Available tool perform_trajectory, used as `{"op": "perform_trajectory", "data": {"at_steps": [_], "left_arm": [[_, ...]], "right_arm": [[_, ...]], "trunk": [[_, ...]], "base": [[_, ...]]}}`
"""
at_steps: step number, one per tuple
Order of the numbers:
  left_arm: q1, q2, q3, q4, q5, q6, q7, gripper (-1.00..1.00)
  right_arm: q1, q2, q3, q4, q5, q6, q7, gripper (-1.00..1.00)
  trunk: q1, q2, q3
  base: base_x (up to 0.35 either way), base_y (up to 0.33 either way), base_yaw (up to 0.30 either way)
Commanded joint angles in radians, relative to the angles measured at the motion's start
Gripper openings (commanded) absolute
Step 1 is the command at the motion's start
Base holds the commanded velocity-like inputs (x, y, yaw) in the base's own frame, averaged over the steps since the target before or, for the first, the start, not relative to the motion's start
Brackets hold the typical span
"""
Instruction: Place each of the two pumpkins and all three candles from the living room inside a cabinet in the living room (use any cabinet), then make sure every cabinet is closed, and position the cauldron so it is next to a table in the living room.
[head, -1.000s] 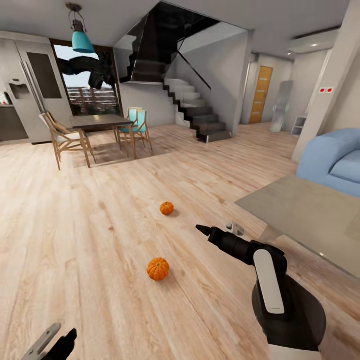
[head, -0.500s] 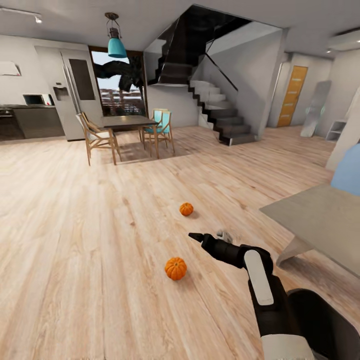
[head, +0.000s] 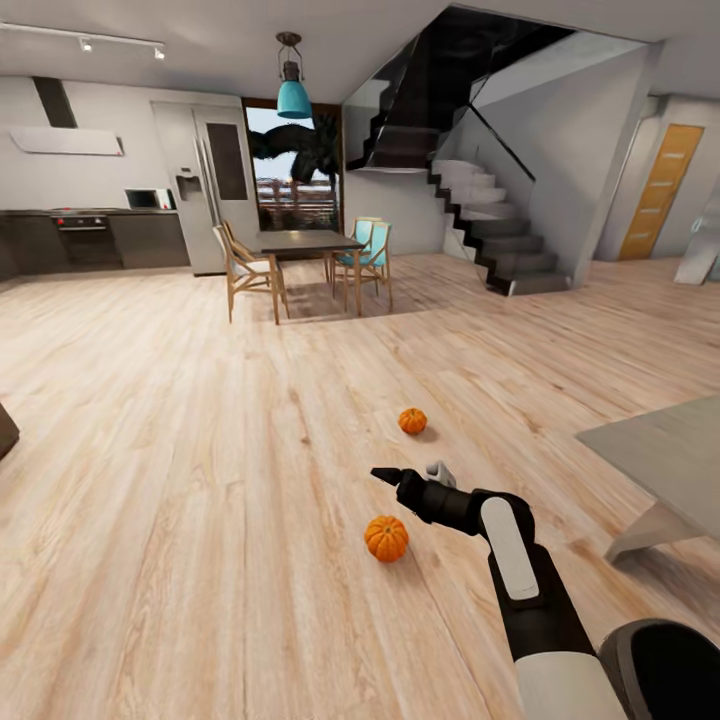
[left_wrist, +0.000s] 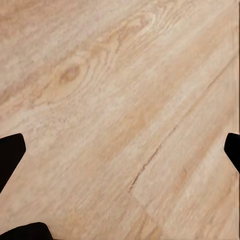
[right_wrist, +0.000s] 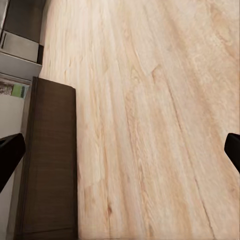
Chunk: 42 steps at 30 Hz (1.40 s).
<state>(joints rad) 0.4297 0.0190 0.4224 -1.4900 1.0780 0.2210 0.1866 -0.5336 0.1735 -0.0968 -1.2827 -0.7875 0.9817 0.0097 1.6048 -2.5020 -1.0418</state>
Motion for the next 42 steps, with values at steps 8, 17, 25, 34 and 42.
{"op": "perform_trajectory", "data": {"at_steps": [8,17,25,34,42], "left_arm": [[0.001,-0.004,0.197,-0.018,0.007,0.225,-0.286,1.0],[0.003,-0.147,0.398,-0.043,0.002,0.15,-0.434,1.0],[0.004,-0.187,0.523,0.072,0.002,0.157,-0.54,1.0],[0.004,-0.188,0.544,0.118,0.002,0.158,-0.55,1.0],[0.004,-0.189,0.578,0.164,0.006,0.188,-0.554,1.0]], "right_arm": [[-0.023,0.001,-0.005,0.018,0.001,0.008,-0.001,1.0],[-0.025,-0.001,-0.001,0.023,0.0,0.011,0.0,1.0],[-0.025,-0.001,-0.002,0.025,0.001,0.009,-0.002,1.0],[-0.025,-0.002,-0.006,0.026,0.002,0.009,-0.003,1.0],[-0.027,-0.002,-0.008,0.062,0.001,0.009,-0.002,1.0]], "trunk": [[0.0,0.0,-0.001],[0.0,0.0,-0.001],[0.0,0.0,-0.001],[0.0,0.0,-0.001],[0.0,0.0,-0.001]], "base": [[0.0,0.0,0.297],[0.0,0.0,0.269],[0.0,0.0,0.256],[0.0,0.0,0.261],[0.0,0.0,0.265]]}}
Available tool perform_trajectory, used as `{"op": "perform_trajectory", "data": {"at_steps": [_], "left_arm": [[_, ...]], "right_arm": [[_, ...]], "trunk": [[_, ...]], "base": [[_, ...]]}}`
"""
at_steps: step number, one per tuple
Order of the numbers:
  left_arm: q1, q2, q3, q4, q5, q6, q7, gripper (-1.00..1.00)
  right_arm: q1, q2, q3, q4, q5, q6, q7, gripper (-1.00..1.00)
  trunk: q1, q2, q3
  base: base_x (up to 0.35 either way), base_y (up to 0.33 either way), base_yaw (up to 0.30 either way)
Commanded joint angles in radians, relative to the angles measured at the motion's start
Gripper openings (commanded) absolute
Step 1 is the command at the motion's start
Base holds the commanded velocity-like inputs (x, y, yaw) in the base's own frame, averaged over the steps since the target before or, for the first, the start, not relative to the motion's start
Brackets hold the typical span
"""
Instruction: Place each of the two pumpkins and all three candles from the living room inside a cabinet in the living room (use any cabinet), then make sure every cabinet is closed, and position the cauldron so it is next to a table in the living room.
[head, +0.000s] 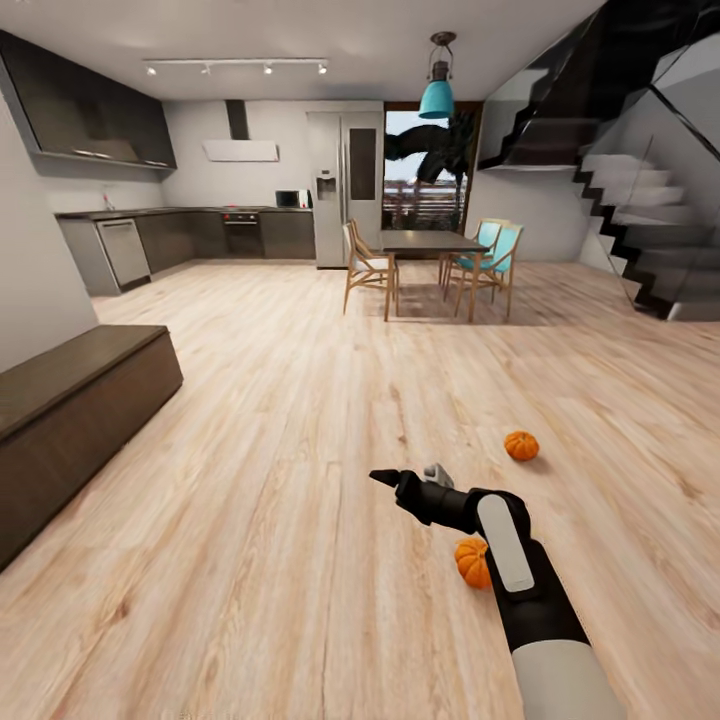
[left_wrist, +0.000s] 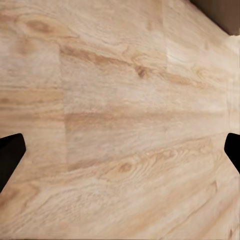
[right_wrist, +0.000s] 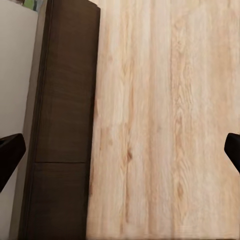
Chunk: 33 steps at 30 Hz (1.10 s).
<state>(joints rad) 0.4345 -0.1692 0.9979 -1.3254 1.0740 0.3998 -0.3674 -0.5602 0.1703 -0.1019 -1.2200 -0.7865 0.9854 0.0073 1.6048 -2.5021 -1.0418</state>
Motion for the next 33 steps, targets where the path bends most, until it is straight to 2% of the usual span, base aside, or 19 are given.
{"op": "perform_trajectory", "data": {"at_steps": [1,2,3,4,7,11,12,23,33], "left_arm": [[0.0,-0.001,0.02,0.016,0.009,0.014,-0.003,1.0],[0.0,-0.001,0.038,0.035,0.008,0.017,-0.007,1.0],[0.0,-0.001,0.073,0.077,0.007,0.022,-0.024,1.0],[0.0,-0.001,0.086,0.094,0.006,0.024,-0.033,1.0],[0.0,-0.002,0.112,0.137,0.005,0.026,-0.069,1.0],[0.0,-0.003,0.134,0.183,0.0,0.024,-0.115,1.0],[0.0,-0.003,0.15,0.195,-0.002,0.024,-0.127,1.0],[0.0,-0.002,0.168,0.208,-0.039,0.023,-0.139,1.0],[0.0,-0.001,0.17,0.218,-0.044,0.021,-0.139,1.0]], "right_arm": [[-0.002,0.0,-0.003,0.003,0.0,0.006,0.001,1.0],[-0.004,-0.002,-0.003,0.008,0.0,0.006,0.001,1.0],[-0.015,-0.007,-0.004,0.021,-0.001,0.006,0.001,1.0],[-0.021,-0.009,-0.004,0.028,-0.001,0.007,0.0,1.0],[-0.048,-0.012,-0.005,0.071,-0.007,0.008,0.001,1.0],[-0.108,-0.013,-0.005,0.18,-0.034,0.002,0.004,1.0],[-0.129,-0.013,-0.004,0.225,-0.046,-0.001,0.006,1.0],[-0.149,-0.014,0.0,0.266,-0.058,-0.005,0.017,1.0],[-0.15,-0.014,0.004,0.269,-0.057,-0.006,0.065,1.0]], "trunk": [[0.0,0.0,-0.001],[0.0,0.0,-0.001],[0.0,0.0,-0.001],[0.0,0.0,-0.001],[0.0,0.0,-0.001],[0.0,0.0,-0.001],[0.0,0.0,-0.001],[0.0,0.0,-0.001],[0.0,0.0,-0.001]], "base": [[0.0,0.0,0.268],[0.0,0.0,0.271],[0.0,0.0,0.279],[0.0,0.0,0.282],[0.0,0.0,0.286],[0.0,0.0,0.29],[0.0,0.0,0.292],[0.026,-0.027,0.293],[0.269,-0.073,0.293]]}}
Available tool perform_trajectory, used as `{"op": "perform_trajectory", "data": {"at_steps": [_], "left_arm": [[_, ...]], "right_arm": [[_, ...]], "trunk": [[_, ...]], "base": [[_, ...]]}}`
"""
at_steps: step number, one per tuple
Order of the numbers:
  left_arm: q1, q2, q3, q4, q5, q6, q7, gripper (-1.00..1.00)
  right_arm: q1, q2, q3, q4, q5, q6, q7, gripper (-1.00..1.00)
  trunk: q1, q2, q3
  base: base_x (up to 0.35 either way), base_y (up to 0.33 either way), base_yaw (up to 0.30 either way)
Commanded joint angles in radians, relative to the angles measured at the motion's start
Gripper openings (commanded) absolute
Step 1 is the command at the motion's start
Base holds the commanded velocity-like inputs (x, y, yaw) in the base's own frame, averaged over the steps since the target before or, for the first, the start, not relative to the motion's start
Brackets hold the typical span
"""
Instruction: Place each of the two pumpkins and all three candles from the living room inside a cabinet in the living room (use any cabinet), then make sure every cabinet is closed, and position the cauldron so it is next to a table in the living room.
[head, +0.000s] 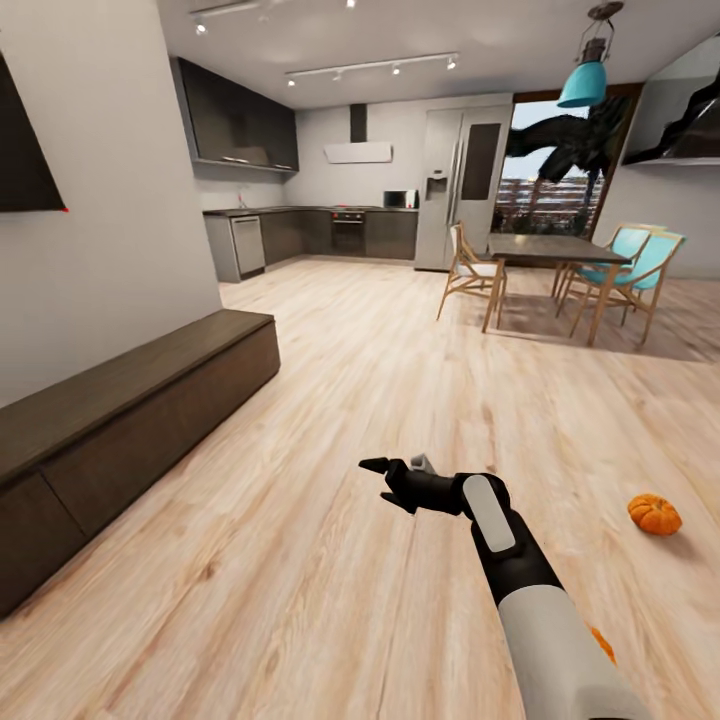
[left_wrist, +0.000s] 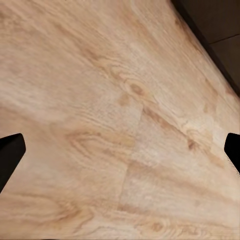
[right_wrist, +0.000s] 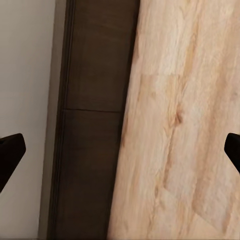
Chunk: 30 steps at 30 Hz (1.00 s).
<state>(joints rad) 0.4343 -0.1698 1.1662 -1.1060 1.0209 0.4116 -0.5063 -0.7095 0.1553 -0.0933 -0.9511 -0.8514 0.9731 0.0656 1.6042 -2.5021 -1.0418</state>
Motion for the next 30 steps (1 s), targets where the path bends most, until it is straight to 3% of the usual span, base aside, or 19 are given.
{"op": "perform_trajectory", "data": {"at_steps": [1,19,30], "left_arm": [[0.0,0.0,0.002,0.0,0.009,0.009,0.0,1.0],[0.0,0.0,0.003,0.017,0.011,0.009,-0.001,1.0],[0.0,0.0,0.005,0.024,0.013,0.007,-0.001,1.0]], "right_arm": [[-0.001,0.001,-0.005,0.0,0.008,0.006,0.008,1.0],[-0.001,0.0,-0.009,0.0,0.009,0.005,0.01,1.0],[-0.001,-0.002,-0.013,0.002,0.01,0.004,0.009,1.0]], "trunk": [[0.0,0.0,-0.001],[0.0,0.0,-0.001],[0.0,0.0,-0.001]], "base": [[0.324,-0.02,0.293],[0.316,0.125,0.293],[0.308,-0.089,0.293]]}}
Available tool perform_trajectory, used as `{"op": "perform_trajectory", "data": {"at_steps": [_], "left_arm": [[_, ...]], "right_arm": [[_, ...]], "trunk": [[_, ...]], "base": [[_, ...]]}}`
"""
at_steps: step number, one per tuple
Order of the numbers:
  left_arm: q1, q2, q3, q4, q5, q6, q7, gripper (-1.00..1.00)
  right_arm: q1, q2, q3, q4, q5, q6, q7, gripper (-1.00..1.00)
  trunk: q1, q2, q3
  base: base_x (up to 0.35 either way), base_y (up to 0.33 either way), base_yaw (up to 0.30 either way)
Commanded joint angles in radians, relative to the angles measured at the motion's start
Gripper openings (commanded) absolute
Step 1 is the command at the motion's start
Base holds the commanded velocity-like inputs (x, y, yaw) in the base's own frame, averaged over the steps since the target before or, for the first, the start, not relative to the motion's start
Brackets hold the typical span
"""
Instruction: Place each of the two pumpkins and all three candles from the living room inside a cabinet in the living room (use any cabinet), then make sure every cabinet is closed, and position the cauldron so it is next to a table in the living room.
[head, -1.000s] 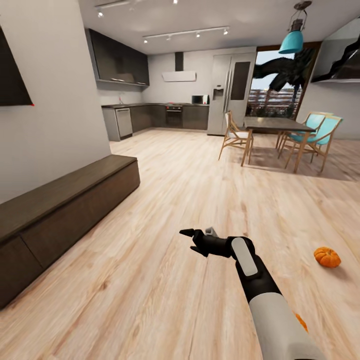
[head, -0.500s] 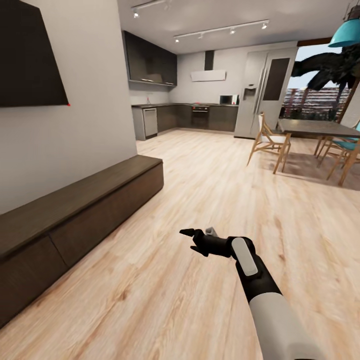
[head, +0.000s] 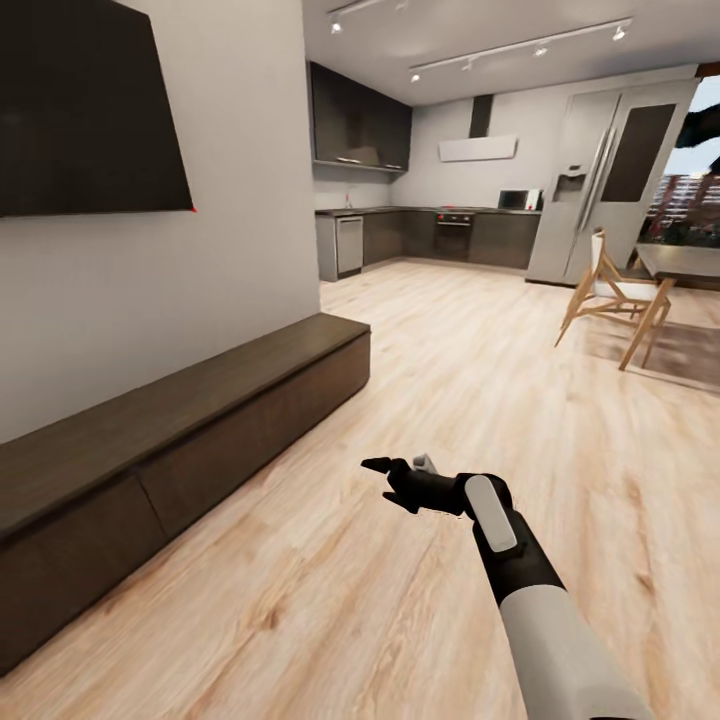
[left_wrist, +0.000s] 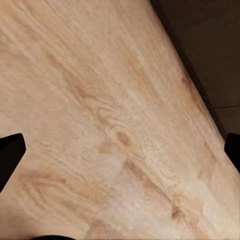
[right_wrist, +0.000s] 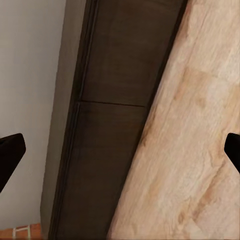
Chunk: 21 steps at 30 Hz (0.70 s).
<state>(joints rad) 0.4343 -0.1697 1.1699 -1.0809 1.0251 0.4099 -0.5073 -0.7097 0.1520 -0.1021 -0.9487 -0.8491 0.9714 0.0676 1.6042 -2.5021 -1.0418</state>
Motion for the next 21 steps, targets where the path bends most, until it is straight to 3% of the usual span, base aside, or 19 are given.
{"op": "perform_trajectory", "data": {"at_steps": [1,21], "left_arm": [[0.0,-0.001,0.002,0.0,0.009,0.009,0.001,1.0],[0.0,0.001,0.002,0.01,0.01,0.009,0.003,1.0]], "right_arm": [[-0.001,0.0,-0.005,0.0,0.008,0.005,0.007,1.0],[0.002,-0.016,-0.007,-0.003,0.007,0.003,0.009,1.0]], "trunk": [[0.0,0.0,-0.001],[0.0,0.0,-0.001]], "base": [[0.317,-0.113,0.293],[0.325,-0.047,0.294]]}}
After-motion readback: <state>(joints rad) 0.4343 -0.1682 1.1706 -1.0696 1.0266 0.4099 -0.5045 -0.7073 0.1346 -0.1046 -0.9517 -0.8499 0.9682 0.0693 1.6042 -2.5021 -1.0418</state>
